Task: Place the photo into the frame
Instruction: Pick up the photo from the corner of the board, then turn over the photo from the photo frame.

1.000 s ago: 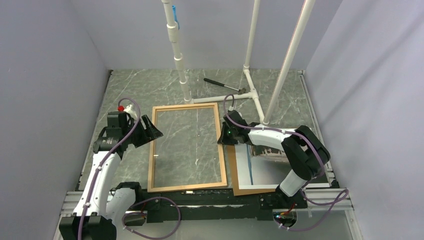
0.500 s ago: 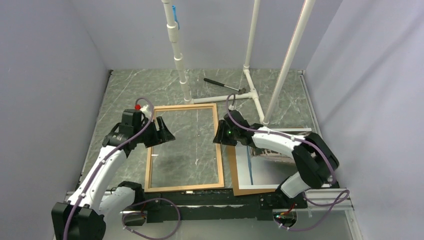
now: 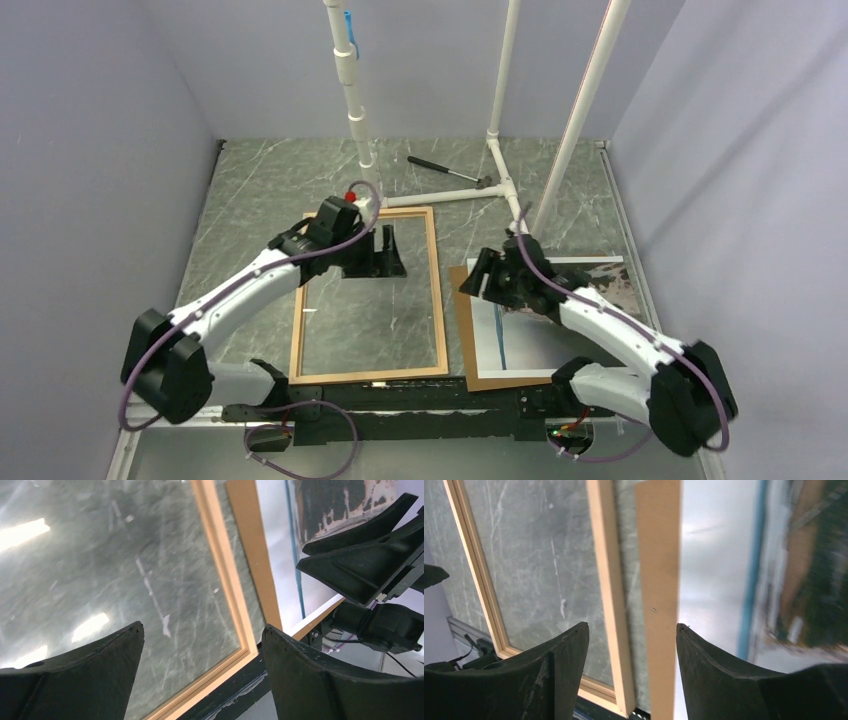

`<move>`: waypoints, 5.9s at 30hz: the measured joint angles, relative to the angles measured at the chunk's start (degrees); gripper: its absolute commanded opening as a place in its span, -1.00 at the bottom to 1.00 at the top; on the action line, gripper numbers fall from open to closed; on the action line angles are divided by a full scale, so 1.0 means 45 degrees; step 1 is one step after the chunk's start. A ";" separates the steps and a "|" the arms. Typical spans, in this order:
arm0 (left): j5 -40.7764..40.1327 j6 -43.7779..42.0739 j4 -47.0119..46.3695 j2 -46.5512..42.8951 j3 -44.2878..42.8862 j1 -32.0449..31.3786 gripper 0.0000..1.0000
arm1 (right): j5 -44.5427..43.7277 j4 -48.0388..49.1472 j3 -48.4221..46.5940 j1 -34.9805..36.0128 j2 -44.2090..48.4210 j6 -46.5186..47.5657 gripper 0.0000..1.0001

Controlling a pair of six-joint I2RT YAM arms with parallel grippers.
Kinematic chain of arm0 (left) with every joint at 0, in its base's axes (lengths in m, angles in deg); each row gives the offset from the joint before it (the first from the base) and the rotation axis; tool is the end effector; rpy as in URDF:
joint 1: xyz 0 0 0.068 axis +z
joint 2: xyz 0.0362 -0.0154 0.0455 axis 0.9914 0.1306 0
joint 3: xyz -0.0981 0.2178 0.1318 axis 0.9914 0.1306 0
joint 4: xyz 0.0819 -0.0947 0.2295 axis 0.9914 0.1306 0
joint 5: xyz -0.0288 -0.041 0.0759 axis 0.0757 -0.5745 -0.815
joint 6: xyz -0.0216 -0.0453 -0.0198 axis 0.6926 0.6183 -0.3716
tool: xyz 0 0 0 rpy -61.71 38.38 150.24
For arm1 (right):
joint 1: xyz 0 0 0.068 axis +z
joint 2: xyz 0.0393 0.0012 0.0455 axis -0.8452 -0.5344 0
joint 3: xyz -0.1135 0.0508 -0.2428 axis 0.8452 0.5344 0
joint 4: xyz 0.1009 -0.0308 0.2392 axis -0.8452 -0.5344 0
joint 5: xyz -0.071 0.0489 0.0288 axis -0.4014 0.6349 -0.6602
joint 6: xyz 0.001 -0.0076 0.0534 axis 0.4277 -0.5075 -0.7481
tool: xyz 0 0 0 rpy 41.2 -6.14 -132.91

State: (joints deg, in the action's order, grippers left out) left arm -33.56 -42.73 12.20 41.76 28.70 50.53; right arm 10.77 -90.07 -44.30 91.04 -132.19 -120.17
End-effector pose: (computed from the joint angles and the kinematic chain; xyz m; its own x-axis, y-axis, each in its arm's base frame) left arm 0.2167 -0.1472 0.2629 -0.8917 -0.0740 -0.4466 0.2097 0.8068 -0.5524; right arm 0.1876 0.1276 0.2027 -0.8558 0.2839 -0.4324 0.0078 0.8430 0.5379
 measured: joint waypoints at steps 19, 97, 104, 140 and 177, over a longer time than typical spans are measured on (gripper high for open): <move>0.0457 -0.0019 -0.1549 0.8233 -0.6654 -0.2647 0.84 | 0.1039 -0.3269 0.2574 -0.2963 0.3803 0.0296 0.24; 0.2662 0.2055 -0.8752 1.0870 -0.5795 -0.3036 -0.31 | 0.2657 -0.1647 0.4362 -0.3036 0.4804 -0.0962 0.17; 0.2414 0.2030 -0.8699 1.0890 -0.5620 -0.3075 -1.00 | 0.2705 -0.1797 0.4352 -0.3036 0.5003 -0.0777 0.25; -0.2574 -0.0199 -0.3211 -0.2895 -0.0350 -0.0389 -1.00 | 0.3463 -0.3614 0.2832 -0.3031 0.6232 -0.0262 0.99; -0.3638 -0.3390 -0.0243 -0.1501 -0.2477 -0.5926 -1.00 | 0.5085 -0.3274 0.1175 -0.4600 0.5362 -0.0034 0.99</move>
State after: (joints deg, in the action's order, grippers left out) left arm -49.93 -57.99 11.11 35.00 17.55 23.86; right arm 33.65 -104.81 -39.02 70.34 -108.06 -120.33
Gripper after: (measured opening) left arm 0.010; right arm 0.994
